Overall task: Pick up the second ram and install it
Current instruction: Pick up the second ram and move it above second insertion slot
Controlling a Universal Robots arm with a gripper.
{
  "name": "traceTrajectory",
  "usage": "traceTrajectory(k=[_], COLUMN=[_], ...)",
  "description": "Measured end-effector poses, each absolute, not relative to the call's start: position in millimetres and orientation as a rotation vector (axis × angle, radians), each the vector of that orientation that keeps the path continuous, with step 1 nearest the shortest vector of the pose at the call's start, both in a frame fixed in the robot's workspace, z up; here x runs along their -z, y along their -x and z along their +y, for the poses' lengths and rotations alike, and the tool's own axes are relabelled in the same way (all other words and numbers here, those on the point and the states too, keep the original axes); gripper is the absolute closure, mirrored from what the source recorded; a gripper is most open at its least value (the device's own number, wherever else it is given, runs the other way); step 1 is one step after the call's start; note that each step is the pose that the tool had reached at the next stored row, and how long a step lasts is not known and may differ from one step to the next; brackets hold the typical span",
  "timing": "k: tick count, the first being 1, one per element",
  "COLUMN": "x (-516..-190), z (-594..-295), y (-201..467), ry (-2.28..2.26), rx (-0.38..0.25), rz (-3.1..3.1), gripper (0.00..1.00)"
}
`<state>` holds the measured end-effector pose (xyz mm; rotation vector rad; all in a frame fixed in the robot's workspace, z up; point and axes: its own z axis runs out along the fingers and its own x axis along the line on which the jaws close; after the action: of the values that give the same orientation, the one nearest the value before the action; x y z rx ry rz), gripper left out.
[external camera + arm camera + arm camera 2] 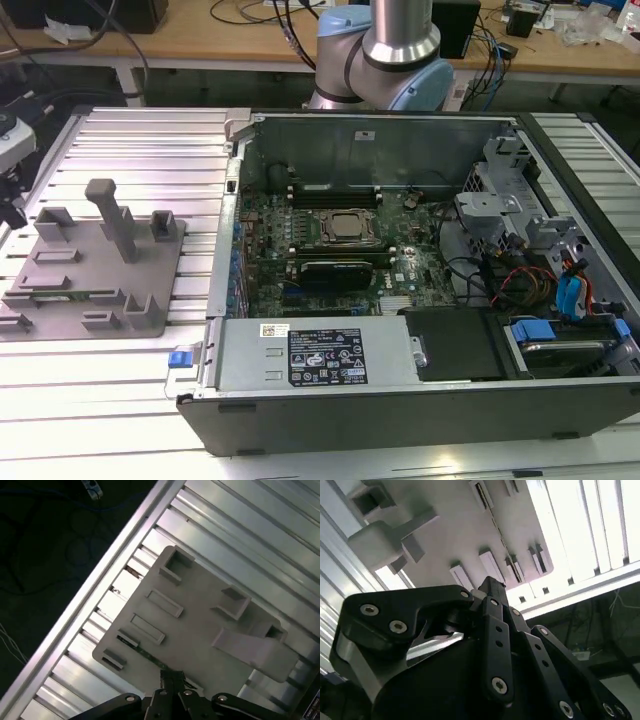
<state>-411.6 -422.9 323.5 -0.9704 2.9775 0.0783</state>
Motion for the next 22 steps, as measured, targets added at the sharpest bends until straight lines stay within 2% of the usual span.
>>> traceTrajectory(k=[22], x=[-321.4], z=[-422.9], y=[411.6], ry=[1.965], rx=[-0.079], rz=[2.462], gripper=[0.92])
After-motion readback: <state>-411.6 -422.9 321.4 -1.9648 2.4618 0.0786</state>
